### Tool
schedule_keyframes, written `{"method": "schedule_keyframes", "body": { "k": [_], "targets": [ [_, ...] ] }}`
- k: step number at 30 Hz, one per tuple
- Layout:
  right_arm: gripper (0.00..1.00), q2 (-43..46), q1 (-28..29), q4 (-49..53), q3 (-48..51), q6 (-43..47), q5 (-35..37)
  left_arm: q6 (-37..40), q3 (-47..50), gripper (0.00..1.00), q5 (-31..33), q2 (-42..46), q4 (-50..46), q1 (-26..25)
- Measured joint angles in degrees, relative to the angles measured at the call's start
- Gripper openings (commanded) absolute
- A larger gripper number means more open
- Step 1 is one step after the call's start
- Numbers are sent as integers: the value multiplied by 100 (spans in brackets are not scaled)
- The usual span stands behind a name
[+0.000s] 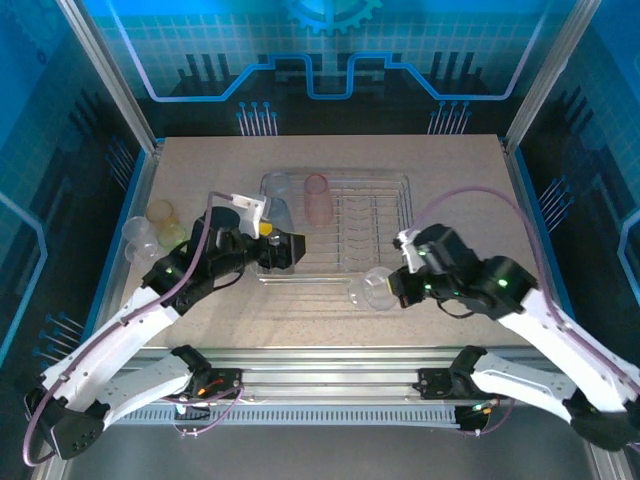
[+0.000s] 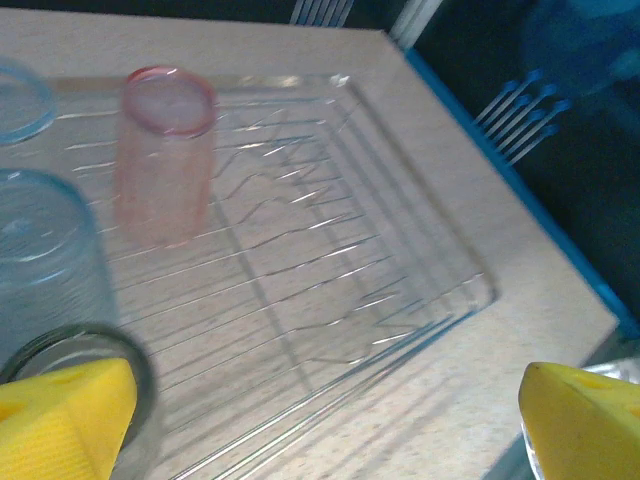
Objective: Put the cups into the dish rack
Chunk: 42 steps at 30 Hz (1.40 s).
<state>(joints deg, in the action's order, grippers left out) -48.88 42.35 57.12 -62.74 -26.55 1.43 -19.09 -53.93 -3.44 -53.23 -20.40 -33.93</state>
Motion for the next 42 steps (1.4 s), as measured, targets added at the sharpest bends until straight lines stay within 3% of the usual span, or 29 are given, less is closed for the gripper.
{"method": "schedule_keyframes", "body": {
  "k": [3, 7, 10, 13, 18, 22, 34, 42],
  "targets": [
    [0, 522, -911, -240, 17, -17, -654, -131, -57, 99, -490, 2, 396, 0],
    [0, 748, -2430, -1108, 260, -382, -2131, -341, -66, 99, -1198, -15, 1008, 0],
    [0, 597, -3093, -2124, 660, -992, -3195, -494, -66, 99, -1729, -120, 1462, 0],
    [0, 352, -3368, -3165, 968, -1672, -3967, -636, -66, 99, -2140, -260, 1834, 0],
    [0, 31, -3427, -4623, 1180, -2625, -4765, -850, -9, 99, -2542, -354, 2487, 0],
    [0, 15, -3305, -5532, 1360, -3158, -5010, -951, -9, 99, -2719, -490, 2817, 0],
    [0, -387, -2332, -6006, 1401, -3346, -4970, -1091, -26, 99, -3097, -866, 3147, 0],
    [0, -538, -2162, -6286, 1401, -3390, -4983, -1172, -94, 95, -3355, -949, 3322, 0]
  ]
}}
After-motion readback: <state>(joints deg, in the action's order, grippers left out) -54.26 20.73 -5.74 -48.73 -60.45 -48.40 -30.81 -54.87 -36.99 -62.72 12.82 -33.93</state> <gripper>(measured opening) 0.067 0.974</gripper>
